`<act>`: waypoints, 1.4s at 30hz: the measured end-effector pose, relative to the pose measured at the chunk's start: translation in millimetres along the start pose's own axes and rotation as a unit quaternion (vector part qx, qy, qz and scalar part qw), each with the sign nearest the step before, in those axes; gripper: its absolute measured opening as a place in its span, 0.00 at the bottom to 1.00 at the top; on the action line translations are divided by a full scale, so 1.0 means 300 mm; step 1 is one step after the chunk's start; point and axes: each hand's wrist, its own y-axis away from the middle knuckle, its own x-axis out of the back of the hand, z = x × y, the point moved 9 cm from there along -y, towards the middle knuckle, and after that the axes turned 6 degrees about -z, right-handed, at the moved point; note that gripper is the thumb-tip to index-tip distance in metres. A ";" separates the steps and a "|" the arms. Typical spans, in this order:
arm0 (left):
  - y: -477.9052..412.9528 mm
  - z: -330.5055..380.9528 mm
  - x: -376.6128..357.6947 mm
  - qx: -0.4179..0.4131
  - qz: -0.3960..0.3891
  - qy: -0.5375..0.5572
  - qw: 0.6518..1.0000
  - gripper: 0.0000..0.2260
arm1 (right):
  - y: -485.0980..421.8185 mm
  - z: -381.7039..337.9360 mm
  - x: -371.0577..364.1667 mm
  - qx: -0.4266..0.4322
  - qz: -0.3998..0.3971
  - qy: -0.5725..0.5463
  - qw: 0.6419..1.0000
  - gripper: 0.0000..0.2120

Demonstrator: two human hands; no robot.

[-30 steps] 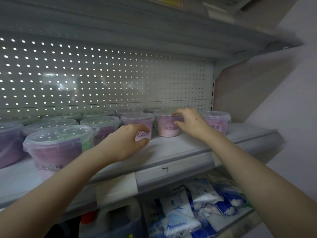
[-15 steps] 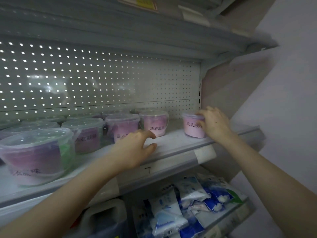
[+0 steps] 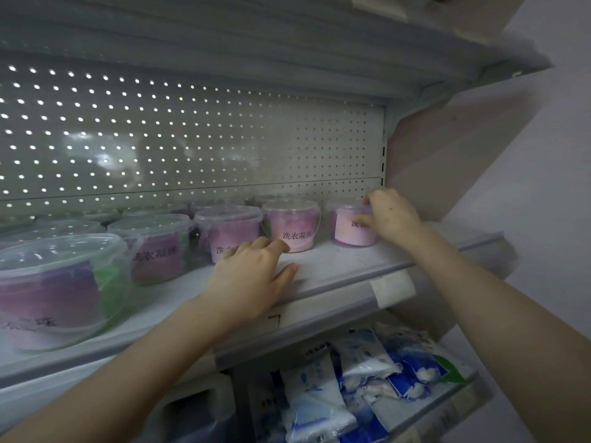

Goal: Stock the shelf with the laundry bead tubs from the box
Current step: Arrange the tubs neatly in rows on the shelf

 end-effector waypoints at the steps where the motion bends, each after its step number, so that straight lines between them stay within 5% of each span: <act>1: -0.001 -0.004 0.000 0.002 -0.002 -0.003 1.000 0.18 | -0.014 -0.013 -0.003 0.016 0.006 0.029 0.999 0.17; 10: -0.022 -0.020 -0.013 0.015 0.000 0.045 0.999 0.18 | -0.169 -0.026 -0.093 0.047 -0.021 -0.007 0.999 0.01; 17: -0.016 -0.034 -0.011 0.023 0.011 0.057 0.998 0.17 | -0.264 -0.065 -0.164 0.007 -0.105 -0.039 0.994 0.18; 28: -0.020 -0.074 0.000 0.048 0.040 0.109 0.992 0.16 | -0.350 -0.093 -0.182 -0.003 -0.066 -0.077 0.995 0.17; 36: -0.034 -0.086 -0.022 0.062 0.023 0.154 0.986 0.15 | -0.357 -0.105 -0.236 0.005 -0.121 -0.076 0.990 0.07; 42: -0.039 -0.084 -0.032 0.062 0.012 0.161 0.985 0.15 | -0.374 -0.130 -0.220 -0.001 -0.070 -0.055 0.996 0.09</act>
